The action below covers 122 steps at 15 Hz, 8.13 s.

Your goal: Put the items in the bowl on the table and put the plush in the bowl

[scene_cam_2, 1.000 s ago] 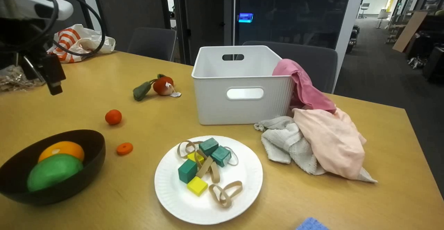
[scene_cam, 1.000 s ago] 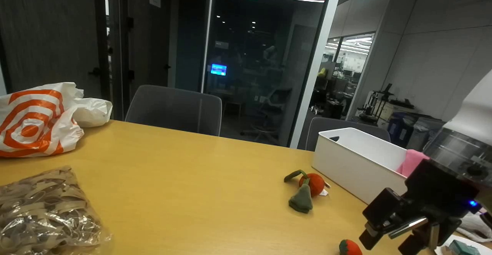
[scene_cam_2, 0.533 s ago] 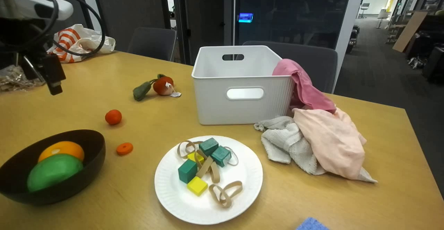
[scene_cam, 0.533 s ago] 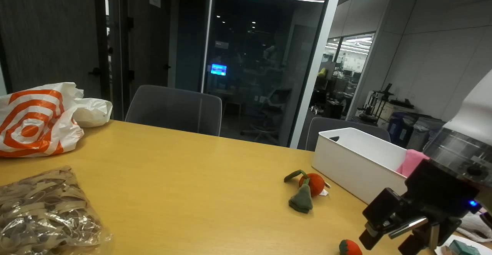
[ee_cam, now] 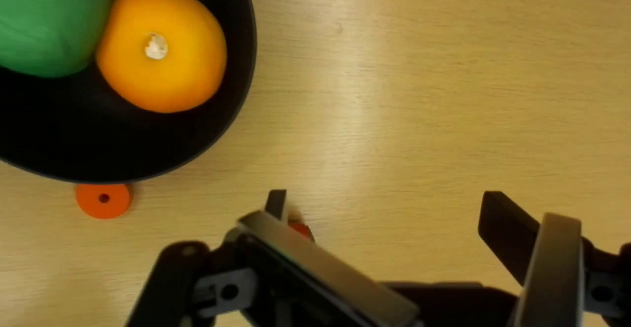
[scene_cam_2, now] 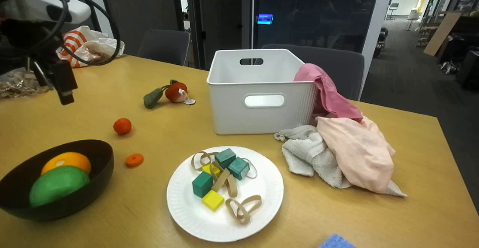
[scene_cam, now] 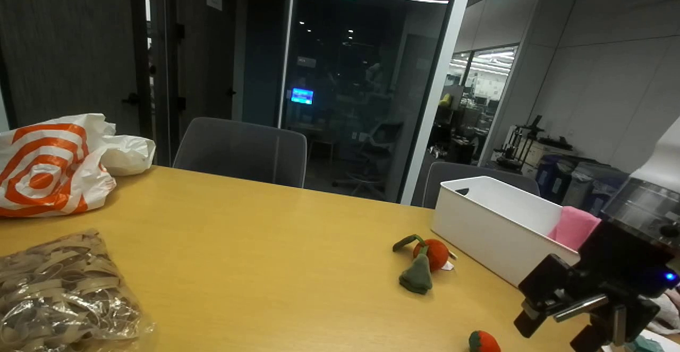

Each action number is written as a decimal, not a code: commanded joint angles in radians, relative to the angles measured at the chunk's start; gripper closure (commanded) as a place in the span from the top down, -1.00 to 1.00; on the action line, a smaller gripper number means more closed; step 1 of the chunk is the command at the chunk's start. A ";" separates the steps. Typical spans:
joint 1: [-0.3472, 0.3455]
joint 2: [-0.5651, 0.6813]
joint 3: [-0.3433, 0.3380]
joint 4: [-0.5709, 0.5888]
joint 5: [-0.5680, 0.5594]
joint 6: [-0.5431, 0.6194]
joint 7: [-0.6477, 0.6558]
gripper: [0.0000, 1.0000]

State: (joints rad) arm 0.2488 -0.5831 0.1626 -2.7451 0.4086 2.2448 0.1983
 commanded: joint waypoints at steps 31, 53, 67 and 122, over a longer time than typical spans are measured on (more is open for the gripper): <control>-0.287 0.375 -0.054 -0.027 -0.112 0.140 0.463 0.74; -0.146 0.446 0.030 -0.006 -0.183 0.713 0.502 -0.90; -0.224 0.313 0.050 -0.004 -0.446 0.582 0.497 1.00; 0.089 0.178 0.070 -0.001 -0.213 0.602 0.091 0.25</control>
State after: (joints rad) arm 0.2946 -0.4521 0.2207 -2.7480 0.1707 2.7767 0.3773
